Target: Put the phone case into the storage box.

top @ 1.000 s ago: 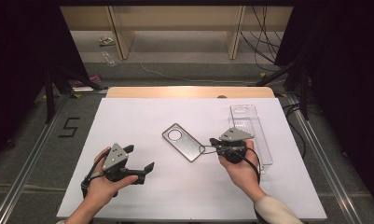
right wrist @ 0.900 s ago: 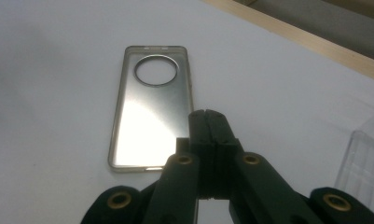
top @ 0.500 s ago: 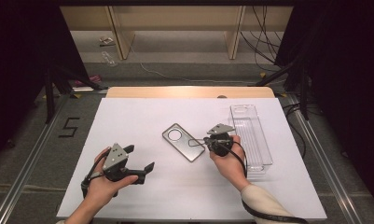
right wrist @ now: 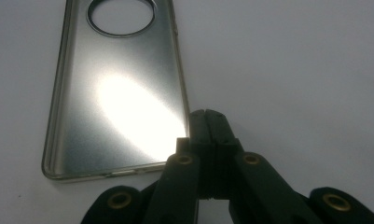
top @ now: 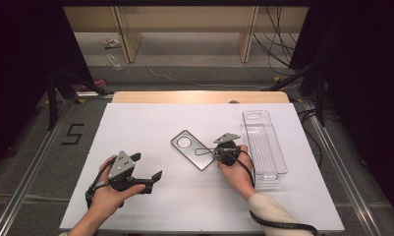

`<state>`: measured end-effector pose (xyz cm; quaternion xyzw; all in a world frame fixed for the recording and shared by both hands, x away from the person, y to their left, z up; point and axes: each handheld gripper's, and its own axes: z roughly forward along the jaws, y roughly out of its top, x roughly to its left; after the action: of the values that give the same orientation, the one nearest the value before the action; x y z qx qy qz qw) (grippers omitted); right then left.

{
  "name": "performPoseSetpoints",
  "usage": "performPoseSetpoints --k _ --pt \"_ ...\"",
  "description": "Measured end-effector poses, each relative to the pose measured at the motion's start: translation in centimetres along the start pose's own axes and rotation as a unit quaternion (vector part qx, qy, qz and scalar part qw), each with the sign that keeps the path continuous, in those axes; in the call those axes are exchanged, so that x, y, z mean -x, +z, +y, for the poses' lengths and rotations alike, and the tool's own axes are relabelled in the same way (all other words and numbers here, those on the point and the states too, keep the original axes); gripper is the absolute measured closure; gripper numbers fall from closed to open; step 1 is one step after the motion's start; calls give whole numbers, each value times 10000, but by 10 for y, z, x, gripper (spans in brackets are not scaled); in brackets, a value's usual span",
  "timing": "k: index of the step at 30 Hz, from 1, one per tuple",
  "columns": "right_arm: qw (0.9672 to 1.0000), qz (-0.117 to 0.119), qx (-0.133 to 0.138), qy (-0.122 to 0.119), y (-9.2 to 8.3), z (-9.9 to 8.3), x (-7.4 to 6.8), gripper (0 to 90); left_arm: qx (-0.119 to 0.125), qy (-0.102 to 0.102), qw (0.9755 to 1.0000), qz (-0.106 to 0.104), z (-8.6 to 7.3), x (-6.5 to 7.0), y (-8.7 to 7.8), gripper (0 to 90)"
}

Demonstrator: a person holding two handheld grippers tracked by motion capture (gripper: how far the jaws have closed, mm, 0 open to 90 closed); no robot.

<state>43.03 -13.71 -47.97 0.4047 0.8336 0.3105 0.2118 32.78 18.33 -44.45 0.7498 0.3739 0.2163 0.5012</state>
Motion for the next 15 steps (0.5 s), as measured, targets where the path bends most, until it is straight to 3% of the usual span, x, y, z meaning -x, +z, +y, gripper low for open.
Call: performPoseSetpoints --k 15 --pt "9998 115 -122 55 2 -2 -1 900 -14 5 10000 1 0 0 0 46"
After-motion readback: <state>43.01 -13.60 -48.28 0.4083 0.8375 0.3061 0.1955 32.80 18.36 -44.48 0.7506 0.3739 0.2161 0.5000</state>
